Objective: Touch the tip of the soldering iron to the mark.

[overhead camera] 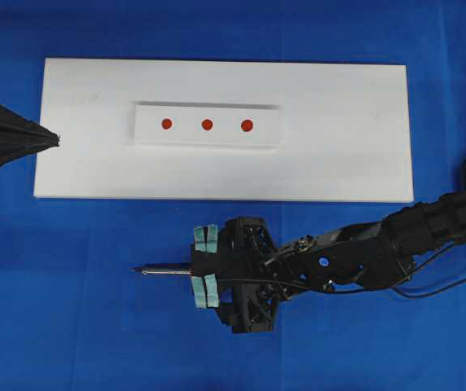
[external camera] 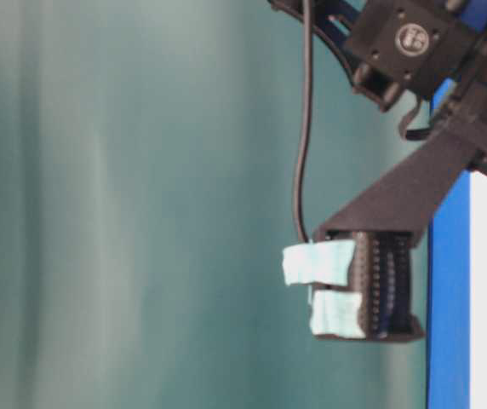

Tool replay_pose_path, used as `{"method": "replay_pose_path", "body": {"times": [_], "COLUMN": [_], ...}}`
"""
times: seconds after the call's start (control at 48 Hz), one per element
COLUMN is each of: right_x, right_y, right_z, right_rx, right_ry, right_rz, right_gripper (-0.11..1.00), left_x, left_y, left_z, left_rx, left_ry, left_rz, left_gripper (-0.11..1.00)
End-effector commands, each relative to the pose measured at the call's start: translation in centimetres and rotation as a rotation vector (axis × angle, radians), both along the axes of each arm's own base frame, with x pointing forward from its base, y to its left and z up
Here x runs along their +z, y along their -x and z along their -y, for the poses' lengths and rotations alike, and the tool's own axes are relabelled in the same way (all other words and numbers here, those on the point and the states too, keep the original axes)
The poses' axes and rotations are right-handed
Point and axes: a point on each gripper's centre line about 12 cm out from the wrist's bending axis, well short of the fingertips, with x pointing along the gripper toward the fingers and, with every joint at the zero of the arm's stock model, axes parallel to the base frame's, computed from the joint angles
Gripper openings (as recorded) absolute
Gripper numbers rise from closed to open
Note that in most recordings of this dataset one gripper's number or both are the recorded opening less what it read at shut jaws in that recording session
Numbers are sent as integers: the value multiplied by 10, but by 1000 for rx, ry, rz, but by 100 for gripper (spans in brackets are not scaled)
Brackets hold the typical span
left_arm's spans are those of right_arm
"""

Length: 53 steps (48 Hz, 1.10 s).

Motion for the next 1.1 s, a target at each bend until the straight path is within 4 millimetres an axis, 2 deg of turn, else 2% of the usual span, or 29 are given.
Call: {"method": "replay_pose_path", "body": {"times": [0.0, 0.208, 0.375, 0.604, 0.708, 0.875, 1.083], "right_x": [14, 40, 80, 134, 142, 143, 145], "right_y": [-5, 2, 14, 34, 38, 37, 30], "right_z": [1, 7, 18, 23, 24, 30, 59], "right_rx": [-9, -41, -80, -93, -97, -96, -135], "right_ry": [-10, 20, 68, 101, 112, 138, 181], "right_rz": [30, 14, 6, 48, 49, 57, 72], "right_gripper": [87, 86, 86, 86, 86, 86, 86], "left_x": [6, 6, 5, 5, 5, 5, 5], "left_y": [-1, -1, -1, -1, -1, -1, -1], "left_z": [0, 0, 0, 0, 0, 0, 0], "left_rx": [1, 2, 1, 1, 1, 1, 1], "left_ry": [-1, 0, 0, 0, -1, -1, -1], "left_rz": [17, 17, 14, 11, 11, 12, 11], "left_gripper": [0, 0, 0, 0, 0, 0, 0]}}
